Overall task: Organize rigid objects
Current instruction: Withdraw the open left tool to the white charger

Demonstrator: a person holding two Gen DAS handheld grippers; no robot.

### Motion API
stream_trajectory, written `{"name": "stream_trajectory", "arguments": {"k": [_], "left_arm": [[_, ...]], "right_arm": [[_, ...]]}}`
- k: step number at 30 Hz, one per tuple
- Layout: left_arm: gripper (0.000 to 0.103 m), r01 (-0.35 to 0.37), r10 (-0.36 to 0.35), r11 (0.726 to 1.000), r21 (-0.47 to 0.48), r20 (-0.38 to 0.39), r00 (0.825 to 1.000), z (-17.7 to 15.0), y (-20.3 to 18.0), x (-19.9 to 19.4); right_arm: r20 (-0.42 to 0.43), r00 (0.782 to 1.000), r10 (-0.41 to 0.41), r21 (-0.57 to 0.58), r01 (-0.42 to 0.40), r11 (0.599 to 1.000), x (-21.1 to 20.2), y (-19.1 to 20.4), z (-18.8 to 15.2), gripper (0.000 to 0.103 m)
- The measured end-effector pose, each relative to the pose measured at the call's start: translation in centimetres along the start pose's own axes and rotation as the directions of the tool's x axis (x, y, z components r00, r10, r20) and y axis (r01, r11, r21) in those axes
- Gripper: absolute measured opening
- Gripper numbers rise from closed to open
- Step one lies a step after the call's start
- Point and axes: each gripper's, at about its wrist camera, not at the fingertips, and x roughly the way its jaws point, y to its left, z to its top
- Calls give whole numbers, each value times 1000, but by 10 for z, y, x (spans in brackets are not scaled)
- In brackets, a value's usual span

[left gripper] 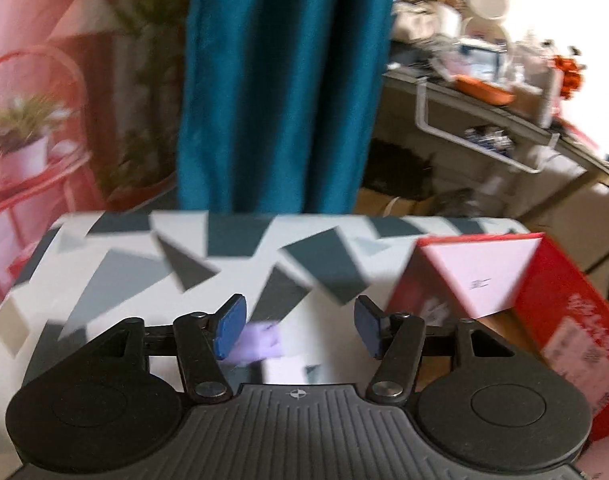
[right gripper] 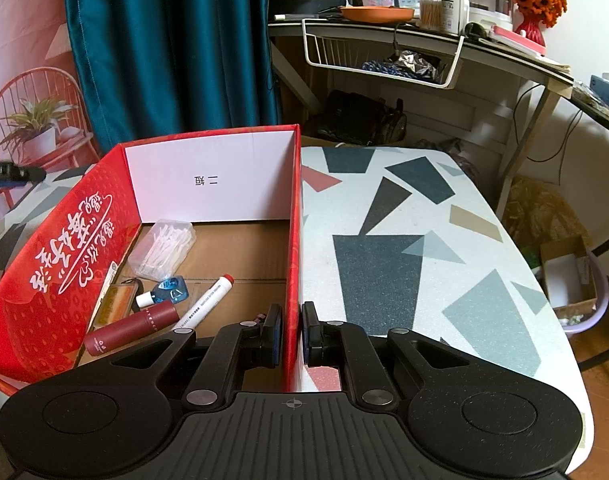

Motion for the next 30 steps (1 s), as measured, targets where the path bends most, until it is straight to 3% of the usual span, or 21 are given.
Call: {"name": "stream_trajectory", "arguments": {"k": [9,16,25,30], "left_arm": [[62,-48,44,998,-43,-95,995,-24,1,40],[62,-107,105,994,-15,-111,988,-46,-10,60],[48,-211,210,977,-7,-79,975,-64,-20,65],[47,-238,238,971,5,-39,970,-65,-23,60]], "right_arm": [[-1,1000,-2,-4,2,1000,0,0,0,10],[-5,1000,-9,-11,9,1000,0,1,-1,10],[-8,1000,-10,-27,10,1000,-1,1,-1,10],[-9,1000,-11,-34,10,999,0,2,-1,10]]}}
